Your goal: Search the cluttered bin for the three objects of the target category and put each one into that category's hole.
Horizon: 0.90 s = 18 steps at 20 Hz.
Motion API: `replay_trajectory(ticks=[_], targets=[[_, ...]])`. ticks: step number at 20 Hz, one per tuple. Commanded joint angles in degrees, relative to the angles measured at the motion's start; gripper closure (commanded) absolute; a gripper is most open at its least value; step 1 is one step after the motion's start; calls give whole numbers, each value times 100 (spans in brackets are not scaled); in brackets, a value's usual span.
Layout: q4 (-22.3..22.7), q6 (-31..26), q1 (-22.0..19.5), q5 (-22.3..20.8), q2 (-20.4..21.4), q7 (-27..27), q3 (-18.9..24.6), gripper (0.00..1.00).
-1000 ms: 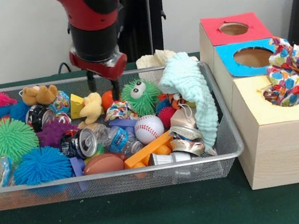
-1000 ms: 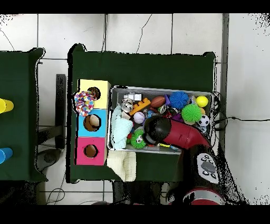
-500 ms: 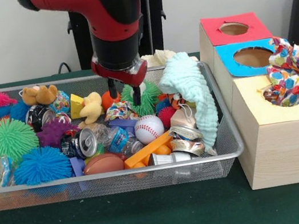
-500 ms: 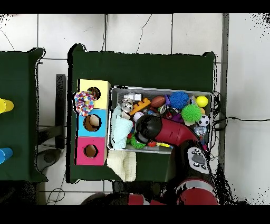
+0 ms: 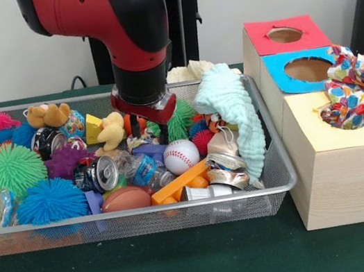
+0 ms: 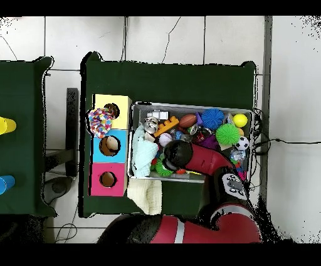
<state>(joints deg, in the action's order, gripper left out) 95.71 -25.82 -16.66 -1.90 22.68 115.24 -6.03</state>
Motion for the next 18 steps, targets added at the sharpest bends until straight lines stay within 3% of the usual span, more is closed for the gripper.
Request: replay_trajectory(ticks=[1, 6, 7, 13, 18], targets=[[-182, 330, -28, -136, -371, 445, 291, 0], [-255, 298, 126, -164, -430, 475, 226, 0], [-243, 355, 141, -190, -422, 451, 216, 100], [-323, 336, 390, -103, -417, 692, -11, 100], [-420, -170, 422, 113, -369, 738, -40, 100]])
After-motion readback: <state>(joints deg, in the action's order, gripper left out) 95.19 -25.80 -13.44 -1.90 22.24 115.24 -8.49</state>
